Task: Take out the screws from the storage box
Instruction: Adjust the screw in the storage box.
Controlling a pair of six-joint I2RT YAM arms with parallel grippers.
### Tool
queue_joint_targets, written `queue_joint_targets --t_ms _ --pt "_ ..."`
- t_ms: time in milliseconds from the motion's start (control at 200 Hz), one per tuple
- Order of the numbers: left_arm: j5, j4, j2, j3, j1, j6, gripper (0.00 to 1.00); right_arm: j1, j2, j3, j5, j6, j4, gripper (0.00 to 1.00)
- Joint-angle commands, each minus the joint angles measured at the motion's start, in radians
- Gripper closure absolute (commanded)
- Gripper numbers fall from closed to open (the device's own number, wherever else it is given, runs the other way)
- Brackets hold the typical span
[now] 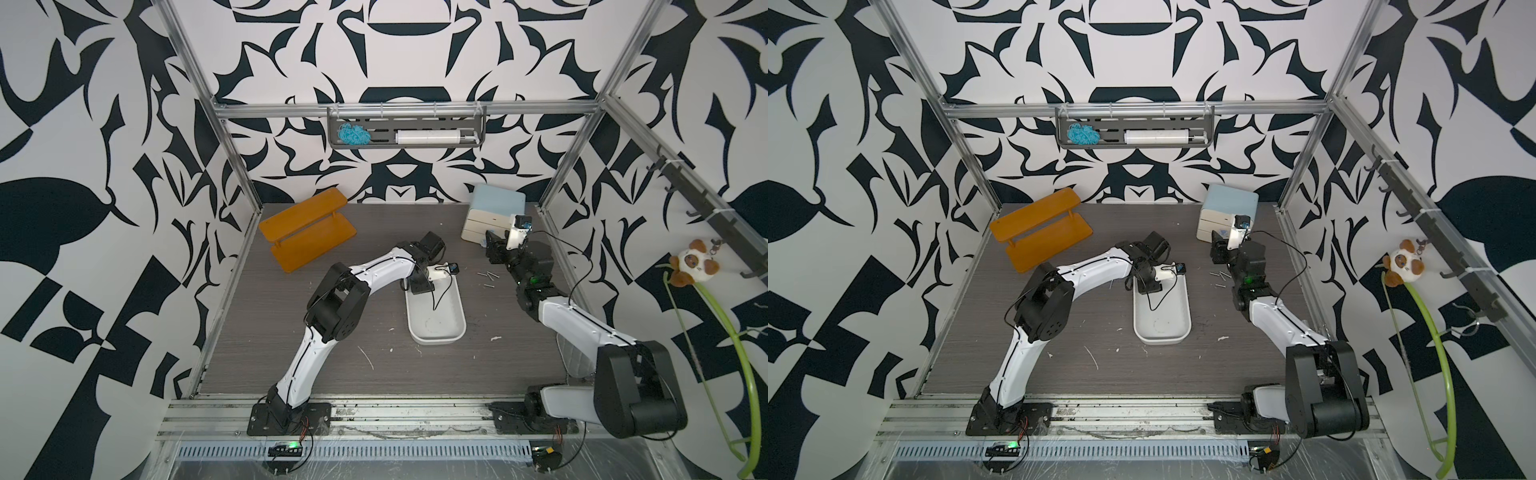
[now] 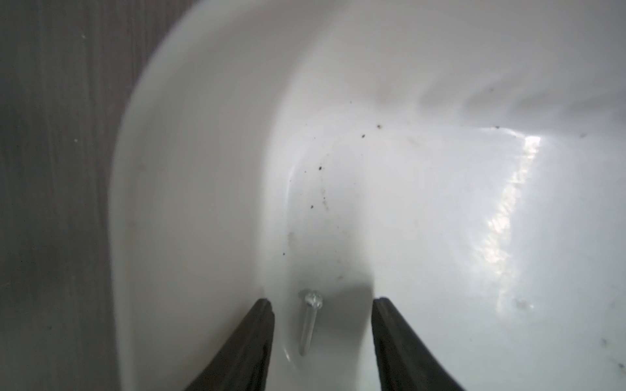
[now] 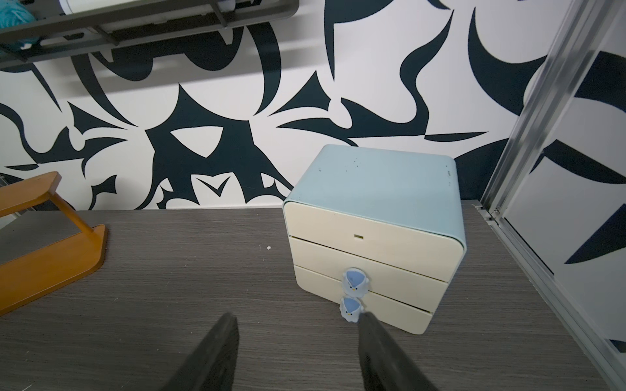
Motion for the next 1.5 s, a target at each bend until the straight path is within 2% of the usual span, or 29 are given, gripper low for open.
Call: queue_joint_targets --t_ms 0,90,200,320,395,570,830,1165,1335,1495 --pt "-0.001 -0.063 0.053 0.049 0.013 0.003 0.47 0.002 -0.025 0.007 -0.007 0.000 0.057 0.40" --pt "0.010 -0.125 0.087 0.091 0.016 -0.005 0.49 0.001 -0.026 0.007 -0.008 0.001 0.057 0.40" --pt "0.018 -0.191 0.121 0.134 0.017 -0.014 0.58 0.002 -0.025 0.007 -0.009 -0.001 0.057 0.40" --pt "0.003 -0.198 0.126 0.128 0.019 -0.022 0.62 0.002 -0.024 0.007 -0.013 -0.001 0.058 0.40" --pt "-0.007 -0.199 0.123 0.123 0.019 -0.023 0.69 0.002 -0.024 0.007 -0.014 -0.002 0.057 0.40" --pt "-0.036 -0.115 0.061 0.042 0.019 -0.020 0.63 0.002 -0.025 0.007 -0.017 -0.003 0.058 0.40" --pt "-0.015 -0.184 0.080 0.059 0.022 -0.032 0.63 0.002 -0.024 0.007 -0.022 -0.002 0.060 0.40" --pt "0.118 -0.173 -0.056 0.008 0.023 -0.062 0.61 0.002 -0.027 0.005 -0.026 -0.003 0.061 0.40" --pt "0.073 -0.157 -0.102 -0.063 0.024 -0.061 0.61 0.002 -0.025 0.005 -0.032 -0.002 0.060 0.40" --pt "0.070 -0.144 -0.106 -0.074 0.024 -0.041 0.60 0.001 -0.028 0.005 -0.034 -0.001 0.058 0.40"
